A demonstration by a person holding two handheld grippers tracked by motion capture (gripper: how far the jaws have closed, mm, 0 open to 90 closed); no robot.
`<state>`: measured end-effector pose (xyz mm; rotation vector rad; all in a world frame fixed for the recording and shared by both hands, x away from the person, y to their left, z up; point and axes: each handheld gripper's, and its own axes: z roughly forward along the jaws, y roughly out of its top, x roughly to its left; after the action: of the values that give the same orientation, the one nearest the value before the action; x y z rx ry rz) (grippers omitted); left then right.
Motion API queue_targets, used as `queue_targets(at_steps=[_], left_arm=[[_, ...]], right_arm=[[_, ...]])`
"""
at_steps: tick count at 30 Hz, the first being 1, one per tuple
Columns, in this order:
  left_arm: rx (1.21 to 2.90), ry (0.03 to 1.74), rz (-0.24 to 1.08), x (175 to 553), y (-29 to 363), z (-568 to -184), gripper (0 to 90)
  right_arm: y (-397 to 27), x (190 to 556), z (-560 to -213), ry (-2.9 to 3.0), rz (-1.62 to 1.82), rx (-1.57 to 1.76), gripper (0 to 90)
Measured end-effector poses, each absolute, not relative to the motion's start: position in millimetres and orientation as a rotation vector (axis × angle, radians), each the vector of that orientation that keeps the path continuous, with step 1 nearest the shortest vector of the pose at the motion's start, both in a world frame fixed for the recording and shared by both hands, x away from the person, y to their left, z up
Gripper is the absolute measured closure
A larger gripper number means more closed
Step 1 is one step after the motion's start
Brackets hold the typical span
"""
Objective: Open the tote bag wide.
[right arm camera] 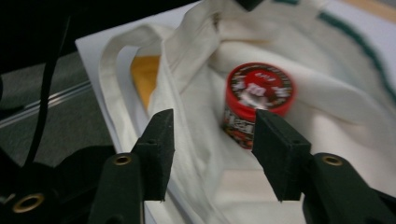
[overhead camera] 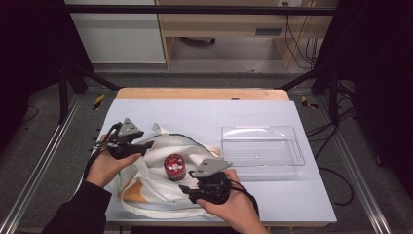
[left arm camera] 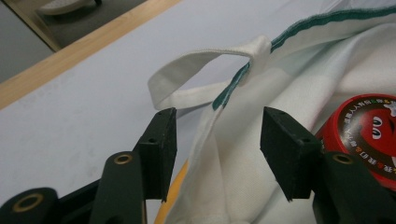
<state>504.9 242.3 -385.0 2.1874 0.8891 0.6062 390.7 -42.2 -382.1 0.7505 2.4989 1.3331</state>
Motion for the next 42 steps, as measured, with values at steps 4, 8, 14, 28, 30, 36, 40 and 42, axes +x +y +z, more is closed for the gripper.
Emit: queue_targets(at_steps=[4, 8, 14, 28, 30, 36, 40, 42], left_arm=[[2.22, 0.895, 0.588, 512, 237, -391, 51.3], [2.27, 0.909, 0.586, 517, 234, -393, 68.6], [2.218, 0.949, 0.589, 522, 233, -383, 88.6], [2.208, 1.038, 0.597, 544, 231, -398, 88.8], [2.207, 1.029, 0.589, 544, 228, -404, 88.5], [2.204, 0.983, 0.615, 536, 224, -398, 80.5], [2.187, 0.957, 0.668, 524, 228, -386, 69.9], [2.173, 0.942, 0.686, 517, 230, -378, 67.6]], right_arm=[[-14, 397, -400, 2.608, 1.25, 0.7, 49.8], [-6, 398, -410, 2.689, 1.196, 0.643, 75.8], [-7, 385, -416, 2.723, 1.221, 0.595, 89.9], [13, 372, -454, 2.858, 1.193, 0.523, 90.0], [11, 373, -453, 2.849, 1.215, 0.53, 89.3], [7, 373, -444, 2.816, 1.259, 0.524, 71.3], [-2, 372, -425, 2.756, 1.312, 0.501, 63.0], [-8, 374, -417, 2.718, 1.33, 0.505, 62.1]])
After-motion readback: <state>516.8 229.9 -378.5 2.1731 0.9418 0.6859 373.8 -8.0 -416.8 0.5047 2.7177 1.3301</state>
